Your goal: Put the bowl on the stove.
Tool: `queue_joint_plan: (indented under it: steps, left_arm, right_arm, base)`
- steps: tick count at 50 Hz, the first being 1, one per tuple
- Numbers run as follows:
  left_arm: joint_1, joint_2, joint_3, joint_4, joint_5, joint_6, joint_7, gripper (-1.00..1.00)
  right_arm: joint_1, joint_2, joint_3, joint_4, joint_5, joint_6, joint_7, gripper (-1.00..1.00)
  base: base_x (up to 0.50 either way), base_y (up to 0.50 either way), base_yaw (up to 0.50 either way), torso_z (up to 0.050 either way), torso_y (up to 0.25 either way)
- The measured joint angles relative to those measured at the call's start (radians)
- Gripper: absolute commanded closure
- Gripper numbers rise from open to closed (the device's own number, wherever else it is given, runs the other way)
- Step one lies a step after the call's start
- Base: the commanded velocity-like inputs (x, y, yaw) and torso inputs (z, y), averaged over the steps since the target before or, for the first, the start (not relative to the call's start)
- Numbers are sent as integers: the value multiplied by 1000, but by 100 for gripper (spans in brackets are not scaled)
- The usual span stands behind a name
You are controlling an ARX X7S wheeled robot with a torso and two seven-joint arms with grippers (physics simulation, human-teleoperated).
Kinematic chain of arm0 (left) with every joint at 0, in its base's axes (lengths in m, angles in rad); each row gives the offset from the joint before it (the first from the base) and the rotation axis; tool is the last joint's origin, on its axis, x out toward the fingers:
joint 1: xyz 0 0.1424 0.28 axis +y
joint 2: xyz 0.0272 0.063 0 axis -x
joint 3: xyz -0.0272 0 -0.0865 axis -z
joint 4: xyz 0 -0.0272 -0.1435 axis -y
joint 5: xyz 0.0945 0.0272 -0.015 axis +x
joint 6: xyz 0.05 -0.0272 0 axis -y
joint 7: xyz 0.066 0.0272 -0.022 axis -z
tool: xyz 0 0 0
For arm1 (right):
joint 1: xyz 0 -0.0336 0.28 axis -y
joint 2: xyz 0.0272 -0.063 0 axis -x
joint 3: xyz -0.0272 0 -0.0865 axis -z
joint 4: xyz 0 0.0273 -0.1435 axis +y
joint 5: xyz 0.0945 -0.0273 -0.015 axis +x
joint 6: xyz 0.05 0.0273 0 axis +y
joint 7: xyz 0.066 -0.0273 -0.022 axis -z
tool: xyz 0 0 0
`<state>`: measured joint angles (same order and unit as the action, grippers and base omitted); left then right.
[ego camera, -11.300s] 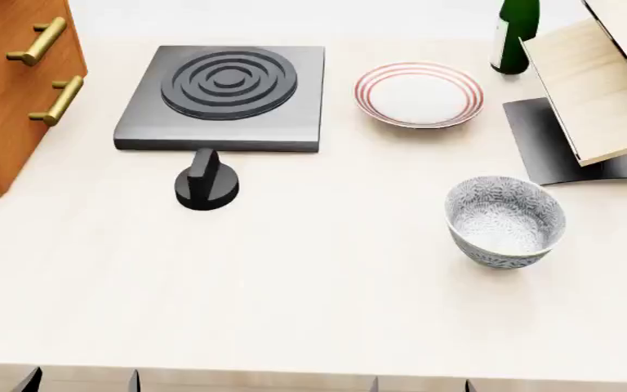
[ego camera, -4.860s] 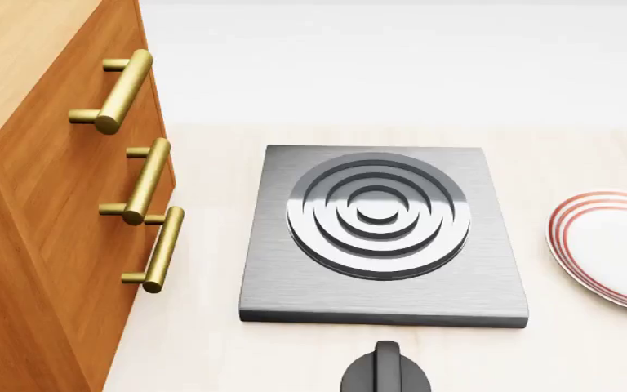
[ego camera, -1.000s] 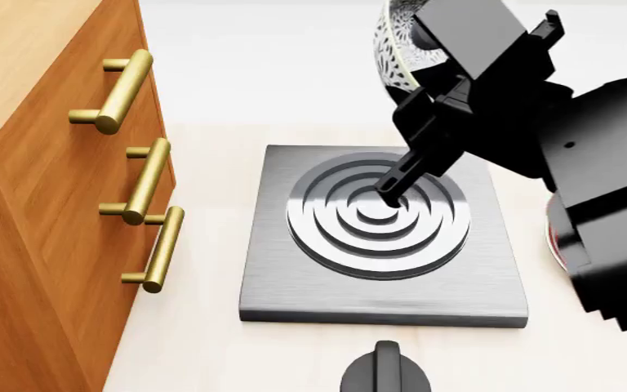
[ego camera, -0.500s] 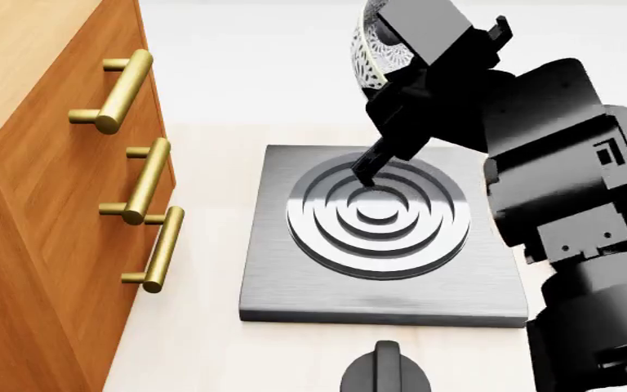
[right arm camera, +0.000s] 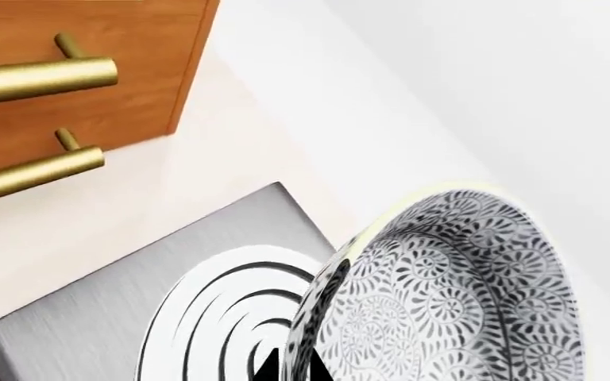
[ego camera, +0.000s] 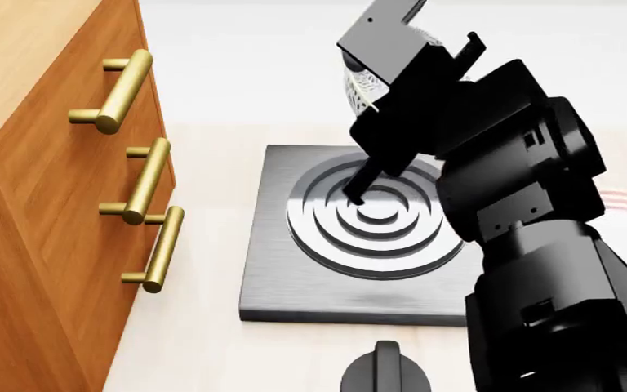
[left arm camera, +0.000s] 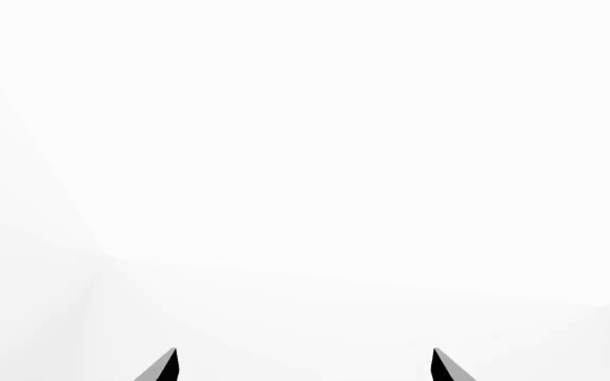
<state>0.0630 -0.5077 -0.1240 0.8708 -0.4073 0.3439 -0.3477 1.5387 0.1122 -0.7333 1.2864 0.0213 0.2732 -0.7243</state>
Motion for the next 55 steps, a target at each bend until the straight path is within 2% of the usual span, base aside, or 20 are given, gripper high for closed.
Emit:
queue_joint_plan:
  steps: [32, 55]
  left_arm:
    - [1, 2, 11, -13, 9, 7, -8, -100]
    - [3, 6, 11, -22, 11, 16, -17, -100]
  right_arm:
    - [-36, -40, 23, 23, -15, 122, -4, 100]
    - [-47, -46, 31, 23, -16, 145, -9, 100]
  base:
    - [0, 0, 0, 0, 0]
    - [0, 0, 0, 0, 0]
